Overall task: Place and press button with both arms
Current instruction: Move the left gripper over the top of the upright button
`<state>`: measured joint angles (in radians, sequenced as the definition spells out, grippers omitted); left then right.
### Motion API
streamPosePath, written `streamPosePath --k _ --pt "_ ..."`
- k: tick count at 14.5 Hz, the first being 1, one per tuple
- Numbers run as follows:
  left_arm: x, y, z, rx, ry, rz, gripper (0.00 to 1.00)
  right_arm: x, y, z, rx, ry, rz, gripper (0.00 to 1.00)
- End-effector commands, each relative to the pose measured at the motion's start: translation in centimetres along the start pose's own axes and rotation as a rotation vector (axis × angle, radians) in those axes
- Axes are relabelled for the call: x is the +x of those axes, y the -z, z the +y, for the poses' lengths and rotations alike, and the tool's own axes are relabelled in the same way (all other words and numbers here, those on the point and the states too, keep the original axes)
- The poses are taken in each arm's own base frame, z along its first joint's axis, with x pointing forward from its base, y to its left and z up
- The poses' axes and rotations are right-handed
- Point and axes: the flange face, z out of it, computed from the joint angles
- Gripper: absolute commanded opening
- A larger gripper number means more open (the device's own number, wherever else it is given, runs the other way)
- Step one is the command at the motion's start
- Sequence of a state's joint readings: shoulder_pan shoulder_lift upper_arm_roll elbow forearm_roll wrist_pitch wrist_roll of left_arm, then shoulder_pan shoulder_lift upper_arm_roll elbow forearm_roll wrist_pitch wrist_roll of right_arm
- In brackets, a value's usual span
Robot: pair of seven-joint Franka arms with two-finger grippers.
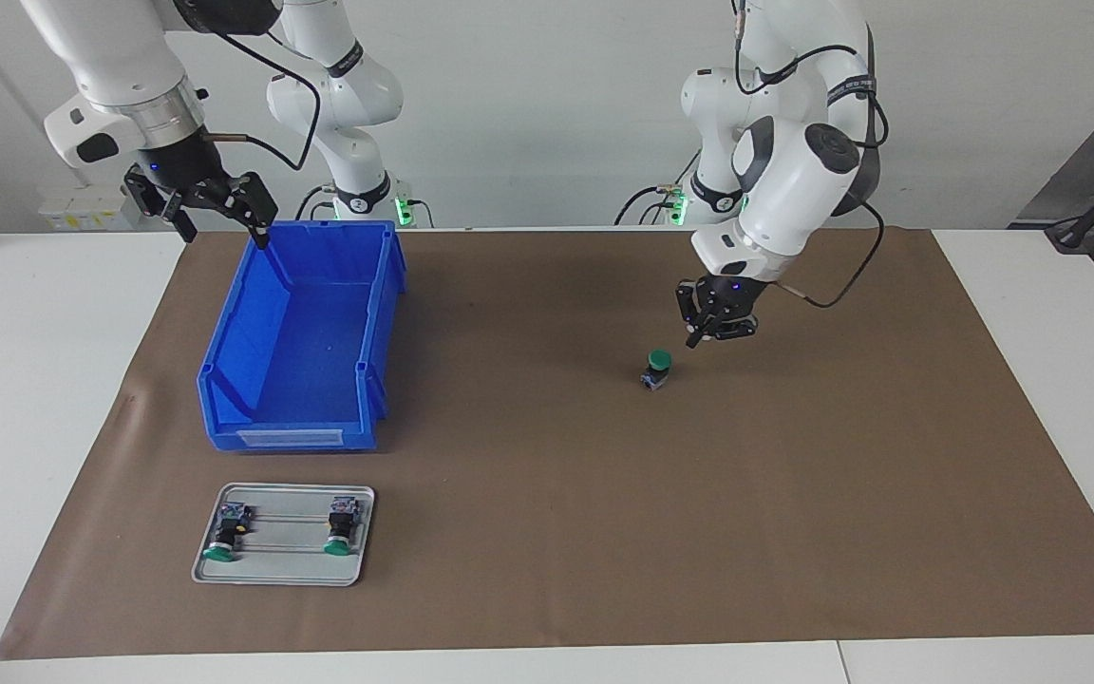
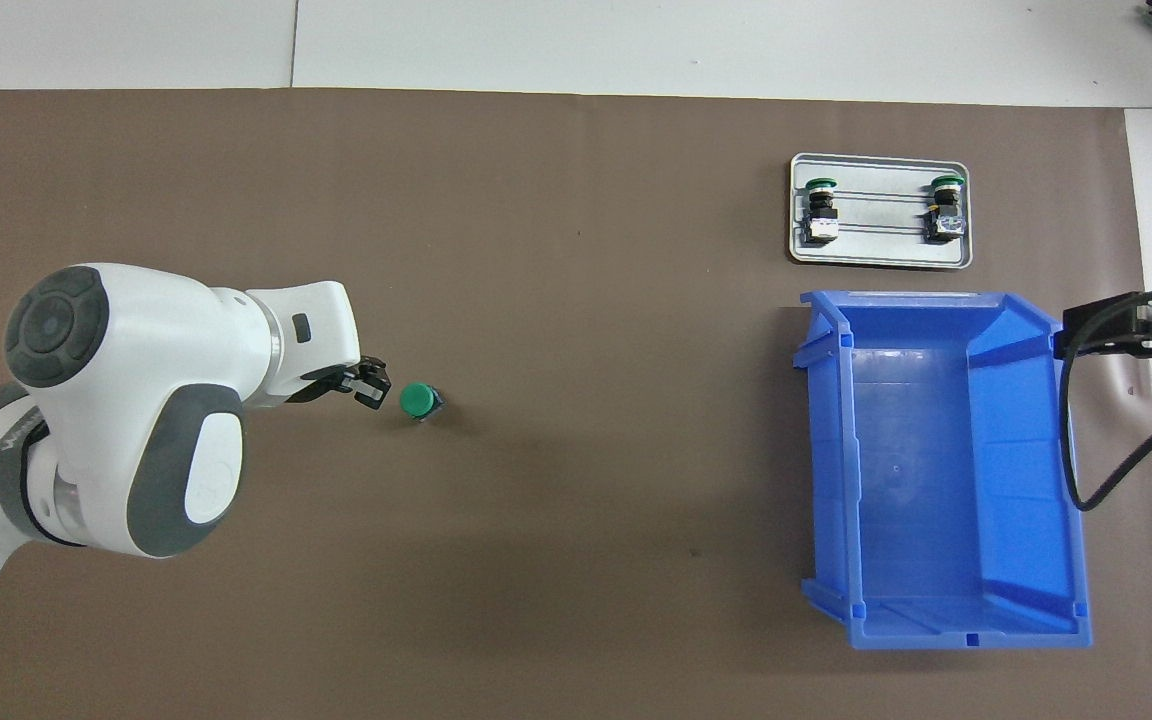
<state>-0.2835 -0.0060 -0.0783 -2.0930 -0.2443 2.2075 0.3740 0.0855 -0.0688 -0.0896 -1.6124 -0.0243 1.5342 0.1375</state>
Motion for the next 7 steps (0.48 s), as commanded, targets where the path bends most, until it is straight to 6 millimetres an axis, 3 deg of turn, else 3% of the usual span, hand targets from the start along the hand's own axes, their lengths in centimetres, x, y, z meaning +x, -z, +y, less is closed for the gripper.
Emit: streamPosePath --k 1,7 --pt "0.6 -1.8 1.3 0.055 0.009 -0.058 0.0 -0.1 -0.1 0.2 0.027 -0.011 0.003 1.0" --pt "1.0 -7.1 3.8 0.116 0.01 -0.145 0.0 -0.1 -0.1 0.2 0.027 -0.011 0.003 1.0"
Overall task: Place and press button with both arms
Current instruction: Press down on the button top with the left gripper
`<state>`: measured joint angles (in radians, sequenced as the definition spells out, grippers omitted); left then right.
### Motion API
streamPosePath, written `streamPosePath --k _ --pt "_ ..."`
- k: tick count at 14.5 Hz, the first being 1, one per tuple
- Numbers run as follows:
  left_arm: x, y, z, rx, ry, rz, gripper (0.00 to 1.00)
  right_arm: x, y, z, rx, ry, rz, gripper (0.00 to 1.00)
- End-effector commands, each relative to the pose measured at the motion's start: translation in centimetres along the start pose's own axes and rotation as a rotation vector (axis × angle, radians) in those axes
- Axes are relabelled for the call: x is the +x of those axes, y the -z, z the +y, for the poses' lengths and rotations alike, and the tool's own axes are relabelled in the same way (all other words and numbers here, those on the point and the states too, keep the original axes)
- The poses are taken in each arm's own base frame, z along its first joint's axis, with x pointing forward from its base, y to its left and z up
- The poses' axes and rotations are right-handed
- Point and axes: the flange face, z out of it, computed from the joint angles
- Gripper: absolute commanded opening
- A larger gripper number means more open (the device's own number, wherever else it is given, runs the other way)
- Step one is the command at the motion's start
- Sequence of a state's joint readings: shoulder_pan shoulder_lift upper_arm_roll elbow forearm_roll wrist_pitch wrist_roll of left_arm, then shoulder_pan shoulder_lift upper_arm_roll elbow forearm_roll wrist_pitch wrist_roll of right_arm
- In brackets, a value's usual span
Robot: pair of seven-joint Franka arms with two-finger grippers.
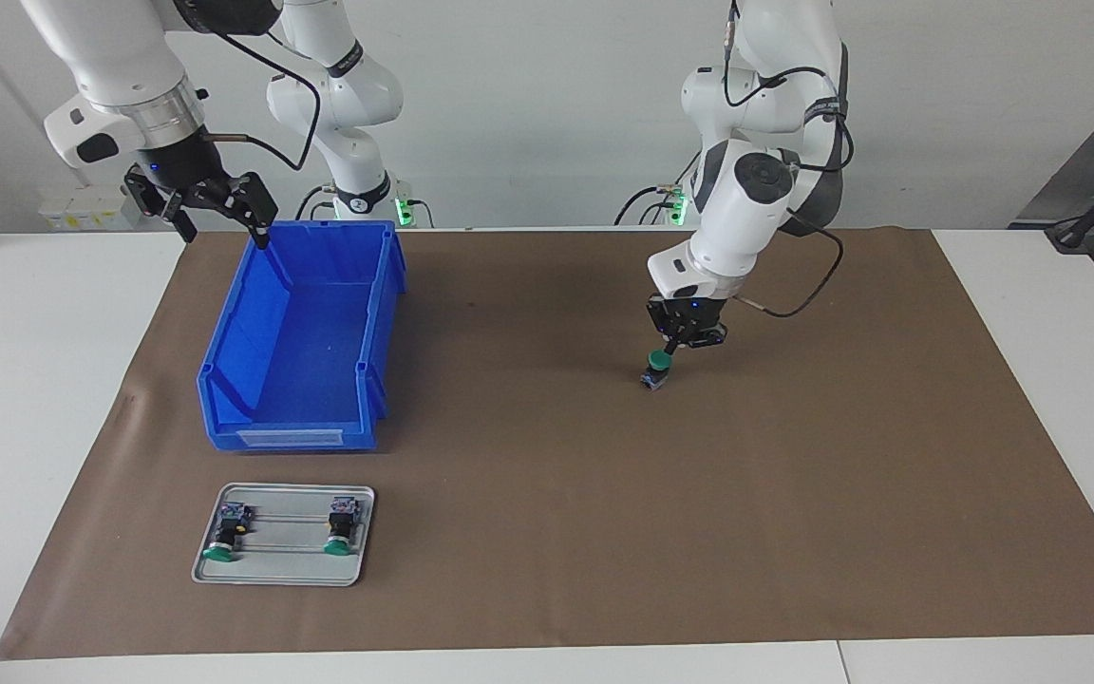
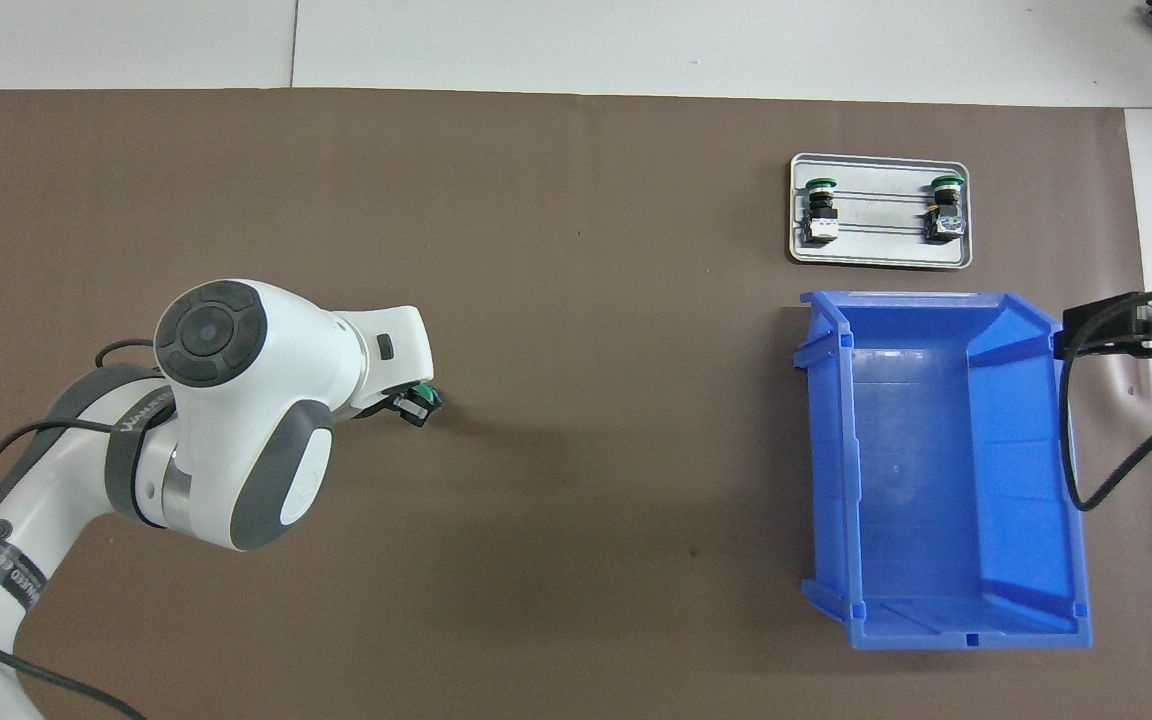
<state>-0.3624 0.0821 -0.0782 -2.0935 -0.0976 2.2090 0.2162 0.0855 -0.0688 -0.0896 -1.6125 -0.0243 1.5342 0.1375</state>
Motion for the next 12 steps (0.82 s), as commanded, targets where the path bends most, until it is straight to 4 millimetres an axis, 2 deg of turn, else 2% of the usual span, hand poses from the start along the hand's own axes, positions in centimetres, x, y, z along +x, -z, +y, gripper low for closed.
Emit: streamPosePath --k 1,6,10,12 --pt "0.7 -1.7 1.1 0.034 0.008 -0.026 0.0 -0.1 -0.1 0.2 0.027 -0.011 0.003 1.0" --pt "0.3 -4.5 2.0 0.043 -0.007 -0.055 0.0 -0.1 -0.1 0.2 0.027 -0.011 0.003 1.0" --pt "0.4 -4.3 1.7 0.047 -0.003 -0.066 0.0 -0.1 -0.1 0.2 0.027 -0.012 0.003 1.0" --pt "0.7 -2.8 1.2 0.047 0.006 -0.068 0.0 -0.1 -0.1 0.2 0.027 -0.012 0.003 1.0"
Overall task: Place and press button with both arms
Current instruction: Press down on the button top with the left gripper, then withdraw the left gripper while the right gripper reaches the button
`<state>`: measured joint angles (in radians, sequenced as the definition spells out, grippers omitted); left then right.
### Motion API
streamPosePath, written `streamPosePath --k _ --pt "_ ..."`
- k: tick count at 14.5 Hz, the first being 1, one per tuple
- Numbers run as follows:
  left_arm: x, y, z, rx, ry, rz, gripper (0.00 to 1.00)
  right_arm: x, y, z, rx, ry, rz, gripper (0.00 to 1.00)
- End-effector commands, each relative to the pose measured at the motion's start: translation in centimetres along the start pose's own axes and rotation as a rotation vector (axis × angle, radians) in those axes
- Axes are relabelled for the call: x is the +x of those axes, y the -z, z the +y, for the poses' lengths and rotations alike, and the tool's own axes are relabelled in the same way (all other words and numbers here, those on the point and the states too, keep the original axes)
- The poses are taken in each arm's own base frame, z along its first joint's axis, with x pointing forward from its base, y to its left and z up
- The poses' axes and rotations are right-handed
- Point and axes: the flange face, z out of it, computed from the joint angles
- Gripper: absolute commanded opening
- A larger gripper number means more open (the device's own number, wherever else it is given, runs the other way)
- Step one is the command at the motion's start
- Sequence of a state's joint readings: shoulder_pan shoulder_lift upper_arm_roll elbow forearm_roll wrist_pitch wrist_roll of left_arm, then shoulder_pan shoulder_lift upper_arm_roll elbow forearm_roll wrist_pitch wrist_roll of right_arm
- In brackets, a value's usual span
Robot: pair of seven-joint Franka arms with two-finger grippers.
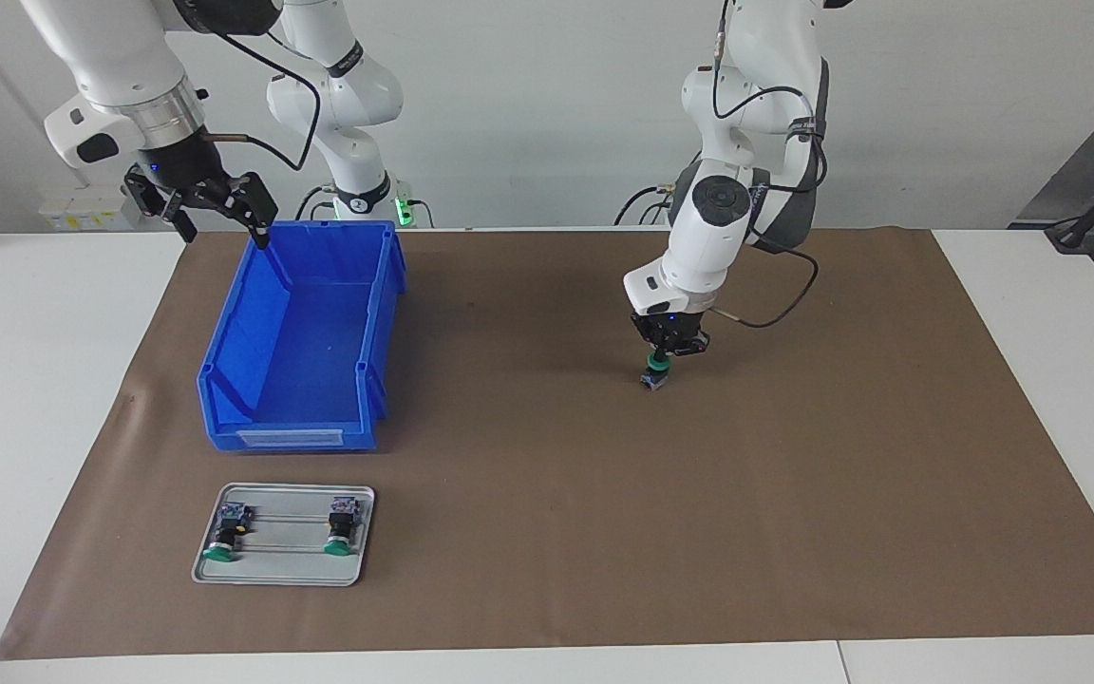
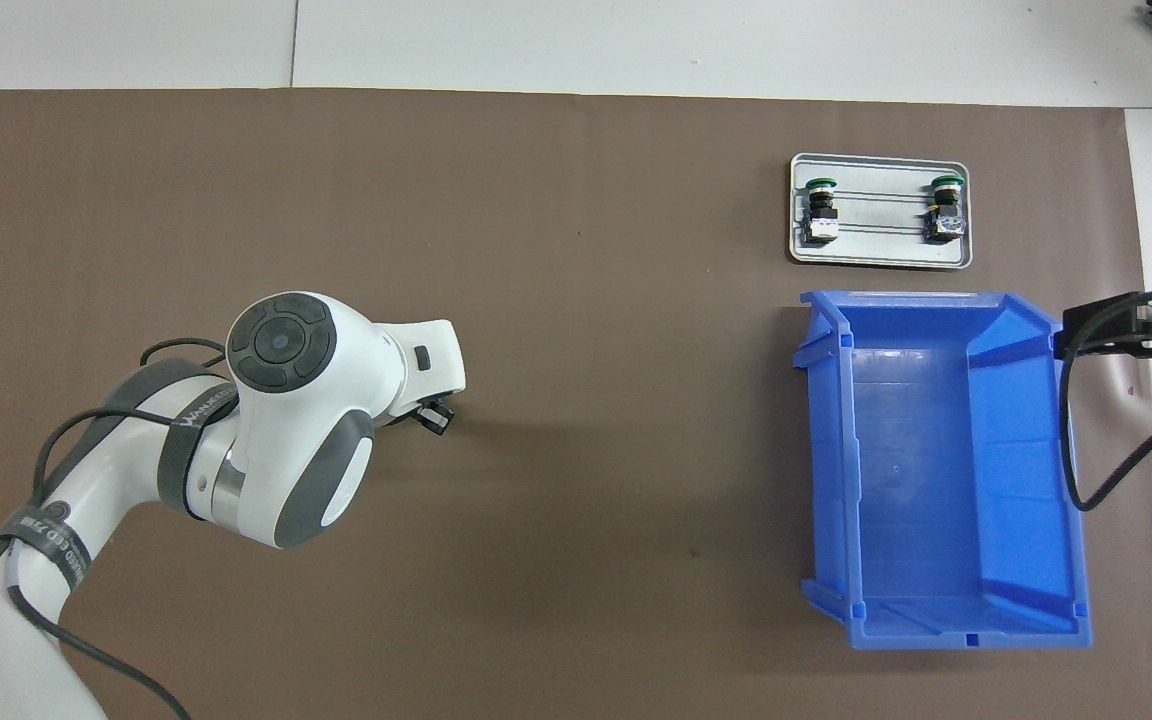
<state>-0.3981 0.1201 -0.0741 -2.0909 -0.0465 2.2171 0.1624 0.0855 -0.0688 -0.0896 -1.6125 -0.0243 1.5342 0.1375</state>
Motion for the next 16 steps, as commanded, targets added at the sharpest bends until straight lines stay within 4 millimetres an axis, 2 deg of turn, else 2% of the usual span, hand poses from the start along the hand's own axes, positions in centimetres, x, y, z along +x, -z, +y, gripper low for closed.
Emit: streamPosePath --k 1,2,3,4,5,8,11,12,13,14,16 --pt "0.5 0.6 -0.3 0.014 0.015 -0.034 0.0 -0.1 -0.1 0.2 0.027 -0.012 0.003 1.0" --pt "0.5 2.2 -0.7 0.013 0.02 -0.04 0.0 -0.1 -0.1 0.2 0.027 -0.012 0.003 1.0" --pt "0.5 3.5 -1.2 0.014 0.029 -0.037 0.22 -0.1 -0.1 0.2 0.027 -0.012 0.003 1.0" --pt "0.1 4.7 -2.3 0.016 0.049 -0.024 0.71 -0.1 -0.1 0.2 0.027 -0.012 0.003 1.0" --pt "-0.4 5.8 -3.3 0.02 0.067 -0.009 1.0 -0.1 -0.1 0.2 0.027 -0.012 0.003 1.0" --pt "-3.0 8.8 -7.1 0.016 0.15 -0.039 1.0 -0.1 -0.1 -0.3 0.028 -0.002 0.003 1.0" --pt "-6.3 12.1 -12.2 0.02 0.264 -0.029 1.0 -0.5 0.1 -3.9 0.057 0.04 0.008 1.0" --pt "-7.4 13.3 -14.3 0.026 0.304 -0.008 1.0 -0.4 -0.4 -6.0 0.057 0.056 0.012 1.0" --pt "-8.2 14.3 -14.9 0.029 0.323 0.001 1.0 0.0 -1.4 -8.6 0.058 0.053 0.015 1.0" --pt "-8.8 15.5 -16.0 0.032 0.344 0.012 1.0 0.0 -2.3 -12.0 0.067 0.031 0.041 1.0" --pt "-8.6 19.5 -17.5 0.036 0.362 0.025 1.0 -0.1 -4.9 -19.0 0.076 -0.025 0.053 1.0"
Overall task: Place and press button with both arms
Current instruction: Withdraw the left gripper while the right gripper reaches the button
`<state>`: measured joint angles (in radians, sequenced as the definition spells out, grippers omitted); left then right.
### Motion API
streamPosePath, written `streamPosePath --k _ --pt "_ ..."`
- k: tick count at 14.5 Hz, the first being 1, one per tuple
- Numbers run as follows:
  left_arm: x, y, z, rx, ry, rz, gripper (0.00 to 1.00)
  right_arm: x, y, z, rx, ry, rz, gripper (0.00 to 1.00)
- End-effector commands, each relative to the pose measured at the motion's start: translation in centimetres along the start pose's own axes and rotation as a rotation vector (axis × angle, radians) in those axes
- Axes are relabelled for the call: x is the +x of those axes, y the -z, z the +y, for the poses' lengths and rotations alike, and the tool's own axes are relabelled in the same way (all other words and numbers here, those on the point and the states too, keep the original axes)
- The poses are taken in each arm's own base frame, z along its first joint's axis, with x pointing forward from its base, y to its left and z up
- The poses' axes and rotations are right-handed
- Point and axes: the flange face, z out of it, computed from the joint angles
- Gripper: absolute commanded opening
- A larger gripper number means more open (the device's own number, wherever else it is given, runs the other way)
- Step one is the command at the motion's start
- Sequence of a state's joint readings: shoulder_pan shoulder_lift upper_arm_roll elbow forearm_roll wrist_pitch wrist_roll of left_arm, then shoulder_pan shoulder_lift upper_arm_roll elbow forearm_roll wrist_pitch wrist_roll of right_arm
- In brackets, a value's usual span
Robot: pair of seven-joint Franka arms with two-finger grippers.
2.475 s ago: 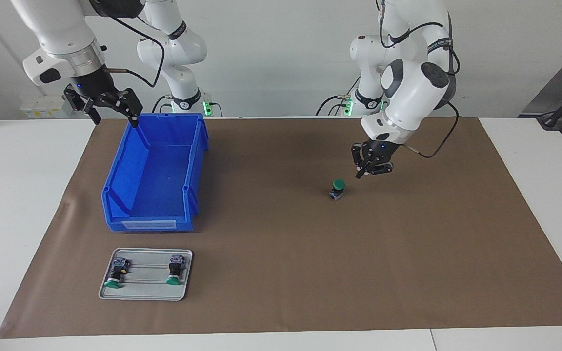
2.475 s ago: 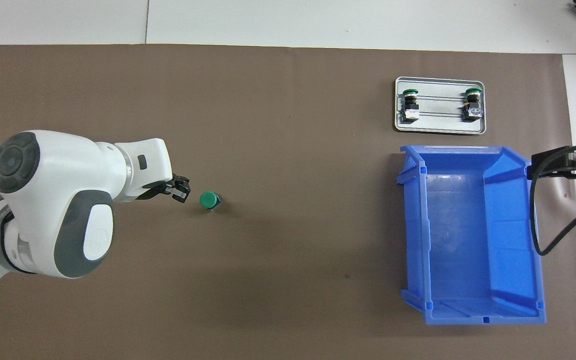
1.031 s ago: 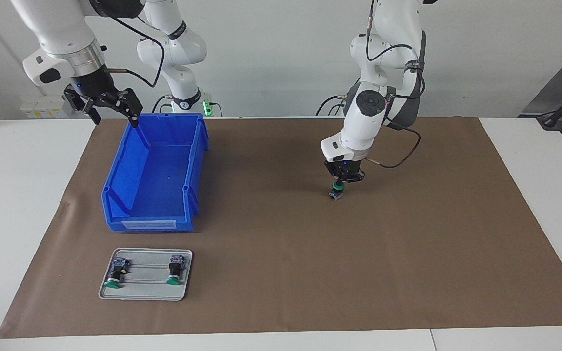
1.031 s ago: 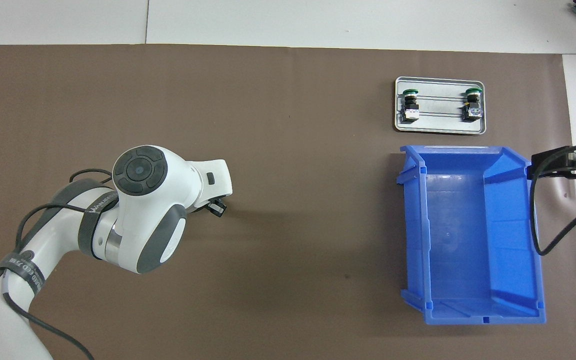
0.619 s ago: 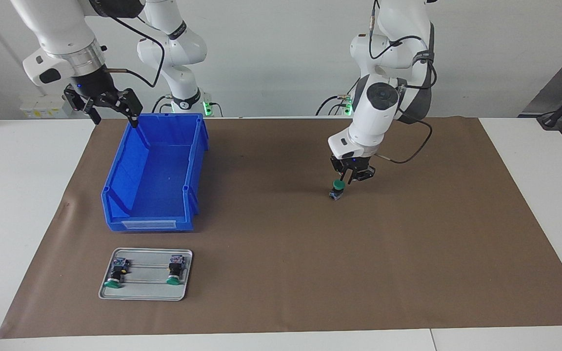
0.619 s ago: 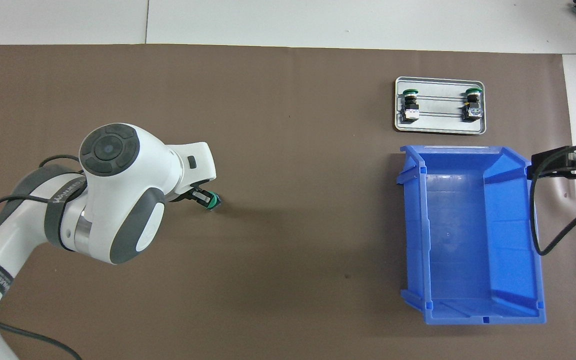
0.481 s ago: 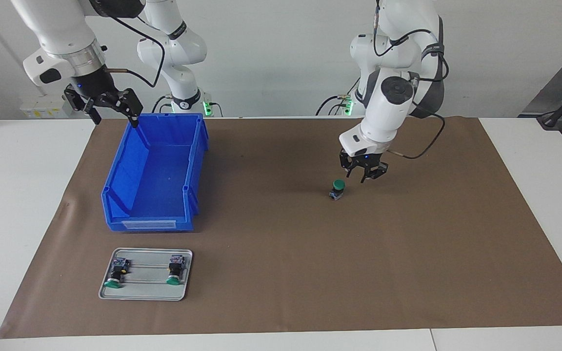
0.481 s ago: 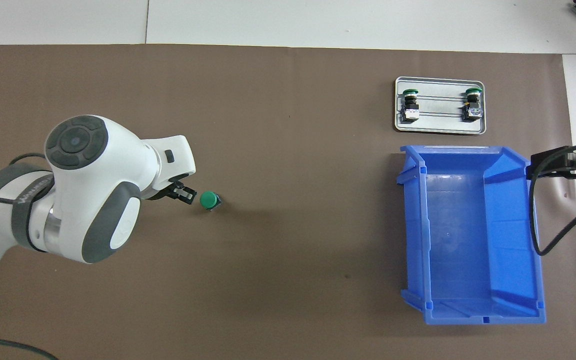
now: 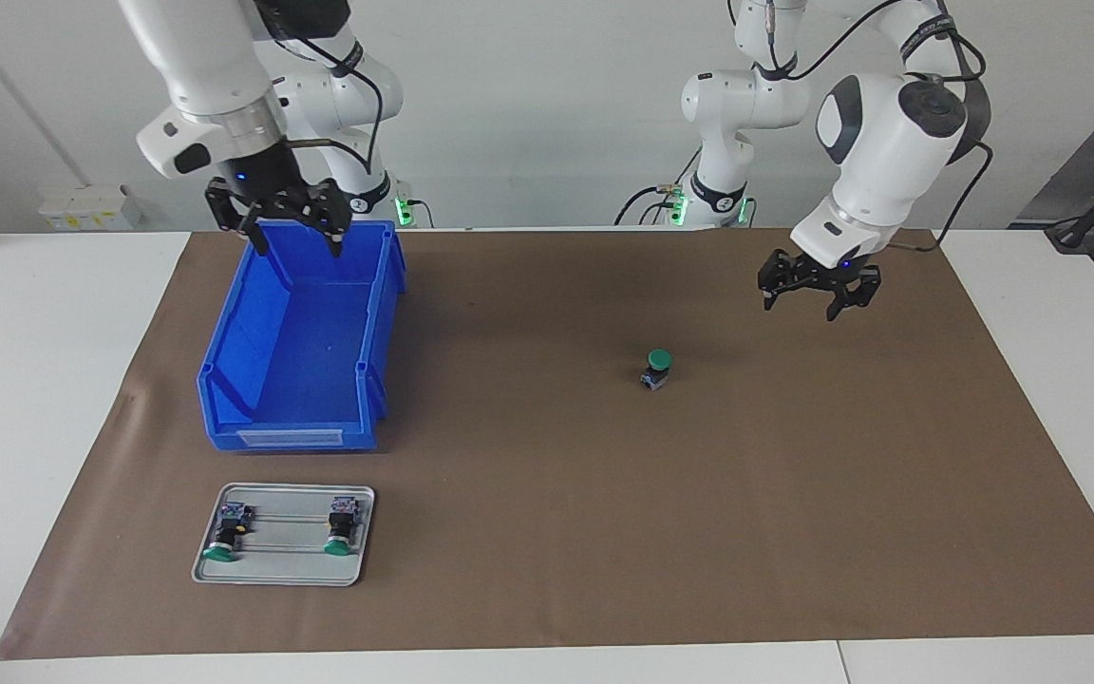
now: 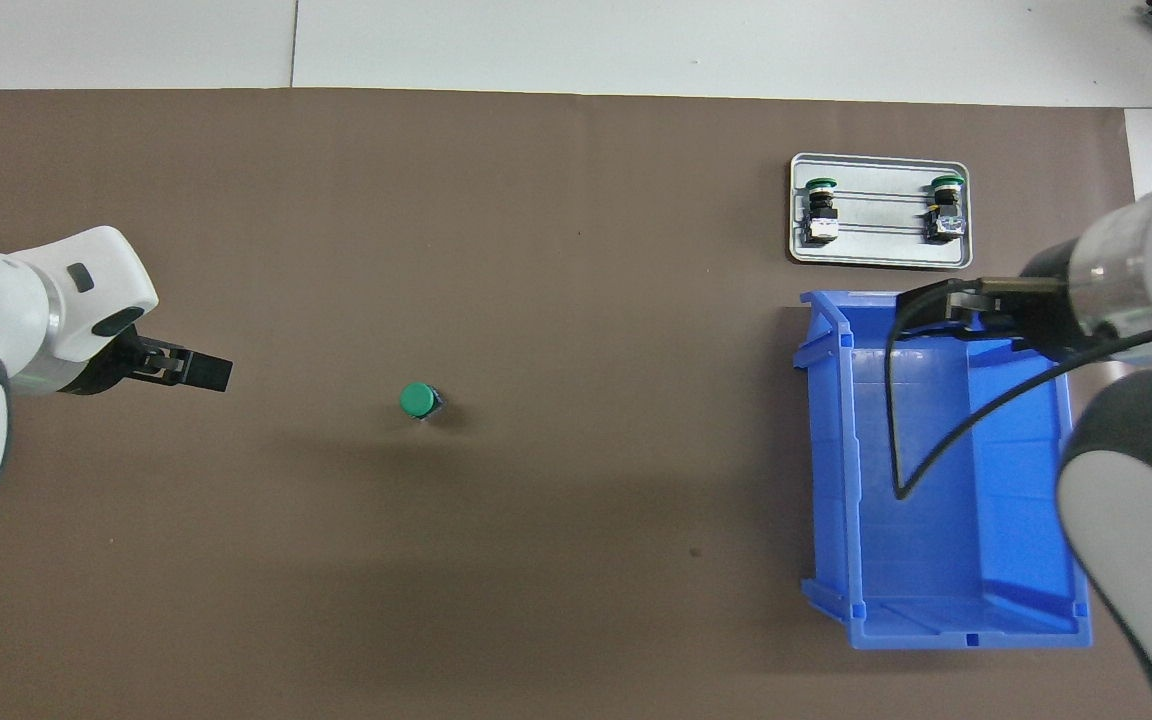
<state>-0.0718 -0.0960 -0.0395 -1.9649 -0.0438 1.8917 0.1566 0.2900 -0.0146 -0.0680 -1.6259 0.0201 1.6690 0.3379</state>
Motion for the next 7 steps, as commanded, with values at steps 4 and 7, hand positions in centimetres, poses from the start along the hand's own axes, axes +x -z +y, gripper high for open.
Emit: streamPosePath --k 4,7 --pt "2.5 9.7 -2.1 0.013 0.03 -0.005 1.0 0.0 -10.0 -17.7 0.11 -0.14 0.031 1.0" --pt "2.8 12.1 -2.3 0.007 0.031 -0.041 1.0 -2.6 -14.2 -24.9 0.133 -0.133 0.053 1.0"
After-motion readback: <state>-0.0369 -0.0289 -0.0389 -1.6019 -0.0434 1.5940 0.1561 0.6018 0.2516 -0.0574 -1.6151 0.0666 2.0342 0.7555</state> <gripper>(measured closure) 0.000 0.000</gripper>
